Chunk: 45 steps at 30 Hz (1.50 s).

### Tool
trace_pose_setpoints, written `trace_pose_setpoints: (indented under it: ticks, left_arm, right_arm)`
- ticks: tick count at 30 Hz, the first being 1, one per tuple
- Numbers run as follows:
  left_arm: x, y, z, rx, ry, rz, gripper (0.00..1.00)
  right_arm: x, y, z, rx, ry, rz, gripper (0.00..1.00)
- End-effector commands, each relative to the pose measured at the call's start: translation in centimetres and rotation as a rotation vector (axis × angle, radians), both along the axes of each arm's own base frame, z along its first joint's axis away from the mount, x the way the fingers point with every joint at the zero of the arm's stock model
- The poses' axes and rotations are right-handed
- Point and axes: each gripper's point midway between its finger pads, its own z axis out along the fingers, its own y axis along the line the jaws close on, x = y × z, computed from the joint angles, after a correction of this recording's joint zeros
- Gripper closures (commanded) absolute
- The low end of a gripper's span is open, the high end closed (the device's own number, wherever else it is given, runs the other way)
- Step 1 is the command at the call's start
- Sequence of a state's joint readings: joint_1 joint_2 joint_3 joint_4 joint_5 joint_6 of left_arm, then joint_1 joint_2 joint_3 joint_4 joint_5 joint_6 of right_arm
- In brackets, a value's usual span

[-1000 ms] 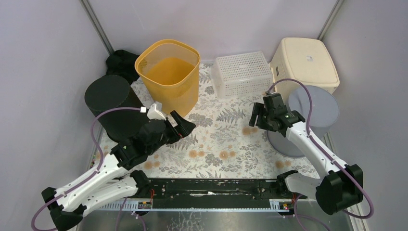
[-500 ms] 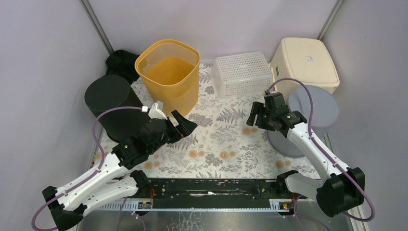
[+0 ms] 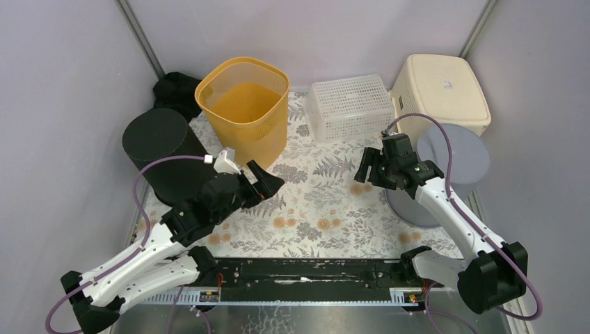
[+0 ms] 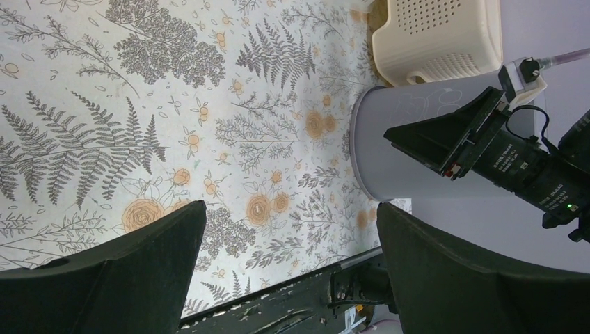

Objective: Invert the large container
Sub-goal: Move the container to the center of the board.

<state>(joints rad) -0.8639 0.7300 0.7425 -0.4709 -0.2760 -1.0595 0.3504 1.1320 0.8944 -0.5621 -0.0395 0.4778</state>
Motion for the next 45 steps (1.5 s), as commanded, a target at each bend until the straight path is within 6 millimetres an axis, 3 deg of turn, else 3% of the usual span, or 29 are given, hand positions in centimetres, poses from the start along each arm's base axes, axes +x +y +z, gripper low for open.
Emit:
trace_pose_setpoints:
  ticks: [1,33,36,45]
  left_arm:
    - [0.24,-0.18,0.66,-0.028,-0.036,0.003,0.00]
    - [0.20,-0.15,0.33,-0.036,-0.031,0.007,0.00]
    - [0.20,-0.16,0.35,-0.040,-0.029,0.010,0.00]
    - [0.20,-0.30,0.43,-0.044,-0.033,0.004,0.00]
  right_arm:
    - [0.64,0.72,1.22,0.043,-0.043,0.009,0.24]
    - [0.19,1.45,0.44,0.075,-0.015,0.036,0.23]
    - [0.16,1.51,0.44,0.077,-0.014,0.039,0.01]
    - [0.13,1.67,0.37,0.085,-0.009,0.041,0.00]
